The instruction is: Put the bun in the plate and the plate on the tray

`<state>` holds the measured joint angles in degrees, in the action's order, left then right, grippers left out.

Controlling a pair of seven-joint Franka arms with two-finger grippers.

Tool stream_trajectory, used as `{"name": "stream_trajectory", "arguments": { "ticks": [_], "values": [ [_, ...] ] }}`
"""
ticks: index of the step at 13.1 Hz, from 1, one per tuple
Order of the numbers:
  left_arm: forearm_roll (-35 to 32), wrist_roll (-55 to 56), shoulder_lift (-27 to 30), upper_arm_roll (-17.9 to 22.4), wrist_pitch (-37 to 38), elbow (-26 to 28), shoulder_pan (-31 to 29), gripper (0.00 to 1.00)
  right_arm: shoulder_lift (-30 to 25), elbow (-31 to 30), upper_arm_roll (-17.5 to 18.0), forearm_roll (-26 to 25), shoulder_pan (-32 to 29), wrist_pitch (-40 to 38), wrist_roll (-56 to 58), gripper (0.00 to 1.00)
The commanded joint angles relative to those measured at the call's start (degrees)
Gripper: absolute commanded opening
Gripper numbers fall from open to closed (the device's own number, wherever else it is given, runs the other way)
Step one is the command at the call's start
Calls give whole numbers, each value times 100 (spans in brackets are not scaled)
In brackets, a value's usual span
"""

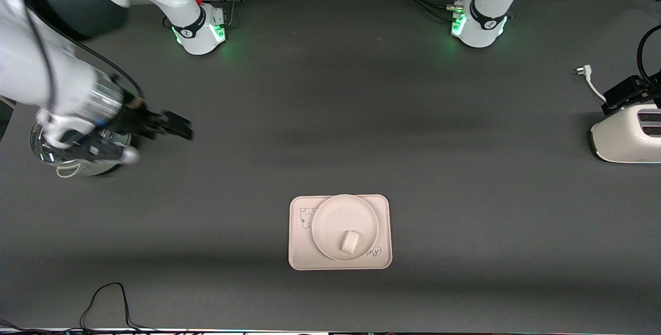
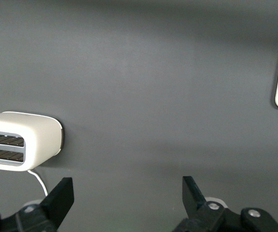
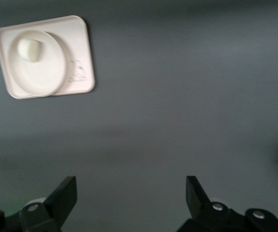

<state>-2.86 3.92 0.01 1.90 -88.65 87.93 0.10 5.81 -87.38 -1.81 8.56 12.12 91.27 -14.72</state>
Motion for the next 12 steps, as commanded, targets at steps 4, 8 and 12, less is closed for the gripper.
{"name": "stream_trajectory", "arguments": {
  "ticks": [4,8,12],
  "values": [
    [66,-41,-9,-14,129,-39,25,100,-414,-429,-169,-715,-694,-118,1252,100],
    [92,-49,-18,-14,102,-48,-1,100,-423,-455,-539,-724,-711,-109,1507,100],
    [92,-85,-18,3,111,-57,-28,100,-423,-437,-636,-724,-694,-109,1499,100]
  ]
}}
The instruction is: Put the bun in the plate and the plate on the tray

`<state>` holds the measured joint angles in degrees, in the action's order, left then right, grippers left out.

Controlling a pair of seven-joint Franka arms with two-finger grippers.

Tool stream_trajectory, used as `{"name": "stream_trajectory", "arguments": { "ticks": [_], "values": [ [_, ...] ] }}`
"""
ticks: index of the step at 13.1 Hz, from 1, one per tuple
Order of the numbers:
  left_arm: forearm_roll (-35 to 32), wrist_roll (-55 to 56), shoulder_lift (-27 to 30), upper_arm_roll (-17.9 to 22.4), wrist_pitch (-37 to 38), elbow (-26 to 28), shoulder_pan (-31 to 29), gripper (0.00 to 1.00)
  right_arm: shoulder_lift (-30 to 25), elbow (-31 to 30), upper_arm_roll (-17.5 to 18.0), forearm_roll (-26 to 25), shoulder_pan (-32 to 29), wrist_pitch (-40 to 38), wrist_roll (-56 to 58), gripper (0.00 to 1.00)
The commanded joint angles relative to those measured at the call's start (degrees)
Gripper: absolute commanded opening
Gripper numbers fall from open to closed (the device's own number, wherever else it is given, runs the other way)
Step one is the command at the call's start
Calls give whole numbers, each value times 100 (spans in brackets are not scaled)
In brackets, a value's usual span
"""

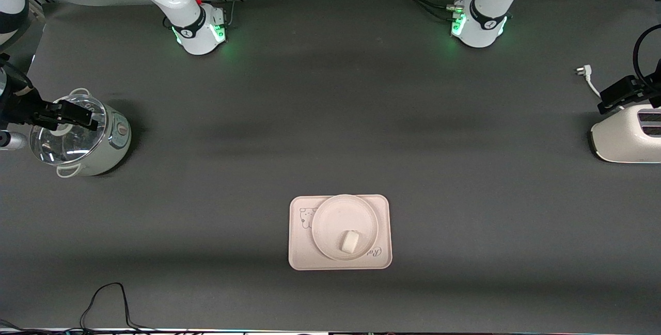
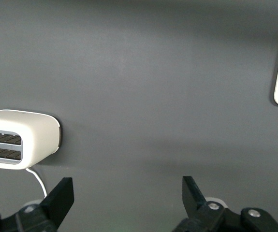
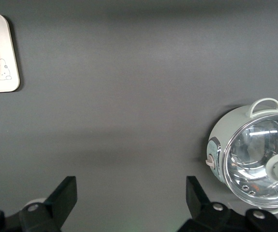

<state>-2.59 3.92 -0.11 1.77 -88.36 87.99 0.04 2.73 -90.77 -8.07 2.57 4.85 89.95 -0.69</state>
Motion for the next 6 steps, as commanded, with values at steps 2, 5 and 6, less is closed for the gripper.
{"name": "stream_trajectory", "arguments": {
  "ticks": [2,5,6],
  "values": [
    [65,-93,-6,16,73,-63,-22,100,-114,-99,-10,-125,42,-3,95,100],
    [65,-93,-6,7,65,-63,-13,100,-106,-90,-10,-125,60,-21,78,100],
    [65,-93,-6,16,47,-63,-13,100,-106,-90,-10,-168,60,-21,87,100]
  ]
}}
